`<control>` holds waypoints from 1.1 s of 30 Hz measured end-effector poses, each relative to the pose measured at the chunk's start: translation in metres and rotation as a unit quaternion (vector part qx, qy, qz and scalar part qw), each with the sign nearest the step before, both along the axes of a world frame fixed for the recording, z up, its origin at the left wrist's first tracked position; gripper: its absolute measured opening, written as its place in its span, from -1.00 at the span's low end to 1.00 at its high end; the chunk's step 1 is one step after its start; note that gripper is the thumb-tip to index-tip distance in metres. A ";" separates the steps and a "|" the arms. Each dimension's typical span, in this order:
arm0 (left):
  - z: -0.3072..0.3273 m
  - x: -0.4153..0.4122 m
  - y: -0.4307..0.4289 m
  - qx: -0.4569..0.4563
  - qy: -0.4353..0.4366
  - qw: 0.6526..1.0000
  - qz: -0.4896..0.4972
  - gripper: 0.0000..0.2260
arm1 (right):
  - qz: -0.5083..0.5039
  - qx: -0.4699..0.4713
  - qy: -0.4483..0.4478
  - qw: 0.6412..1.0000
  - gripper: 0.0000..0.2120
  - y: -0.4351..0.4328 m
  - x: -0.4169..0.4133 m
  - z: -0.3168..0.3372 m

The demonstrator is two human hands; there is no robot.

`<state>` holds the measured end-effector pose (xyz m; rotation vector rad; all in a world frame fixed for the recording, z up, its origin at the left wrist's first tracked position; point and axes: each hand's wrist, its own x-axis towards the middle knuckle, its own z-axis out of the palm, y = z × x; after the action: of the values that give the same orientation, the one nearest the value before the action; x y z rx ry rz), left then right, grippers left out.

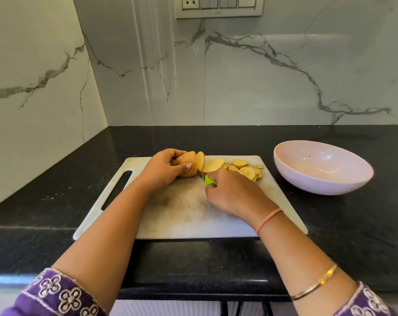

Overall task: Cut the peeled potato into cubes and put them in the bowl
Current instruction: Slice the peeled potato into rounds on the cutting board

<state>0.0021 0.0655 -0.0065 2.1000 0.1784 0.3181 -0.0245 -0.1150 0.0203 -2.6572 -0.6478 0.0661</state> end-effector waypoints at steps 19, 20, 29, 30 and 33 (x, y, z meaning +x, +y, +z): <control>0.002 -0.003 -0.001 0.009 0.015 1.000 -0.001 -0.60 | 0.016 -0.088 -0.038 0.995 -0.77 -0.022 -0.025 0.035; 0.001 -0.003 0.001 0.007 0.012 1.000 0.000 -0.60 | 0.013 -0.080 -0.039 0.996 -0.79 -0.021 -0.025 0.033; -0.001 -0.005 -0.001 0.000 0.002 1.000 -0.010 -0.62 | -0.050 0.016 -0.009 0.999 -0.79 -0.019 -0.015 0.010; -0.002 -0.006 0.000 -0.004 0.003 1.000 -0.011 -0.63 | -0.054 0.018 -0.002 0.998 -0.77 -0.018 -0.015 0.009; -0.001 -0.007 -0.001 -0.010 0.006 1.000 -0.015 -0.62 | -0.063 0.021 0.010 0.998 -0.76 -0.018 -0.015 0.009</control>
<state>-0.0046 0.0646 -0.0073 2.0826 0.1556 0.2847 -0.0394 -0.1334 0.0292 -2.6469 -0.4681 0.0442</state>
